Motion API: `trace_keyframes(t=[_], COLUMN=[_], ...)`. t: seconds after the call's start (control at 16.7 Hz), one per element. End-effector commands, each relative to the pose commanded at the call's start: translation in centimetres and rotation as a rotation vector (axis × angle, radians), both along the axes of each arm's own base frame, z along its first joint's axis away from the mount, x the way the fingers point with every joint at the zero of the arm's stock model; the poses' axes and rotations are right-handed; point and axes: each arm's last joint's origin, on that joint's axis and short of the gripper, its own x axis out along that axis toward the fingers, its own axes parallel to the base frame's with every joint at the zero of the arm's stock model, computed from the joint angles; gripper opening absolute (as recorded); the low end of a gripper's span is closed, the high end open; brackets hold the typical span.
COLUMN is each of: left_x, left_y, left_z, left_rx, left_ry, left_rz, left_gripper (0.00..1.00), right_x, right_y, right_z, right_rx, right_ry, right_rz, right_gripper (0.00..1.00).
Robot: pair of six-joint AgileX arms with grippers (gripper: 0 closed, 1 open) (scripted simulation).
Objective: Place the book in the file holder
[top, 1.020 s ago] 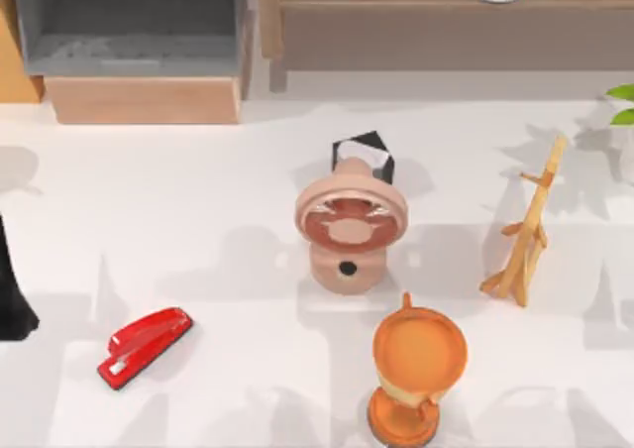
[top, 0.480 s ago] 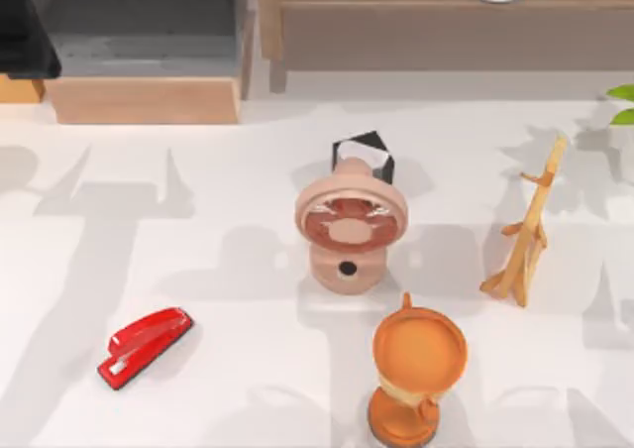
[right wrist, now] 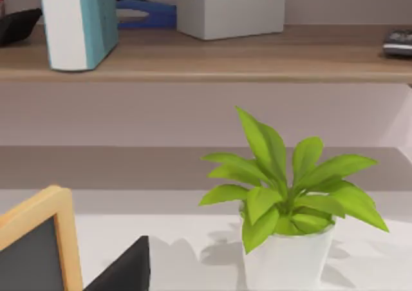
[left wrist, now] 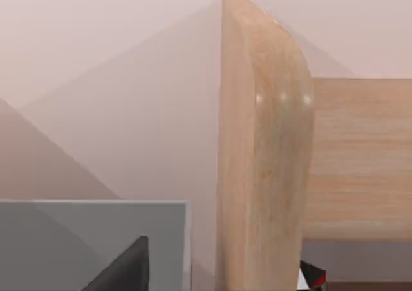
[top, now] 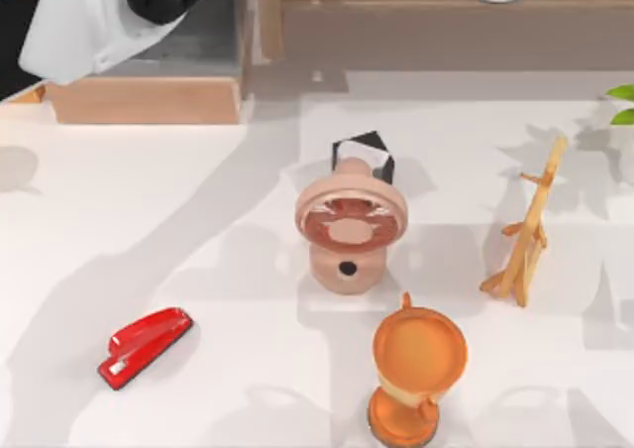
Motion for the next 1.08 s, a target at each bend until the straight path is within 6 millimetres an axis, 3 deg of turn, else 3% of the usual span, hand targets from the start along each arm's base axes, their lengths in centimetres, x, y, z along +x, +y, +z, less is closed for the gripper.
trace_keyframes(t=[0.24,0.48,0.66,0.78,1.08], left_x=[5.2,7.3,7.5,7.4,7.3], left_y=[-10.9,-18.4,-21.6,-22.7,-23.2], left_z=[-5.4,-11.8,-15.7,-17.2,-17.9], left_rx=[0.021,0.017,0.009,0.006,0.004], left_ry=[0.028,0.028,0.024,0.022,0.022], left_rz=[0.006,0.018,0.022,0.021,0.019], left_gripper=[1.00,1.00,1.00,1.00,1.00], right_x=[0.0,0.0,0.0,0.0,0.0], right_y=[0.0,0.0,0.0,0.0,0.0], right_z=[0.0,0.0,0.0,0.0,0.0], right_rx=[0.000,0.000,0.000,0.000,0.000], right_ry=[0.000,0.000,0.000,0.000,0.000], right_rz=[0.000,0.000,0.000,0.000,0.000], right_gripper=[1.00,1.00,1.00,1.00,1.00])
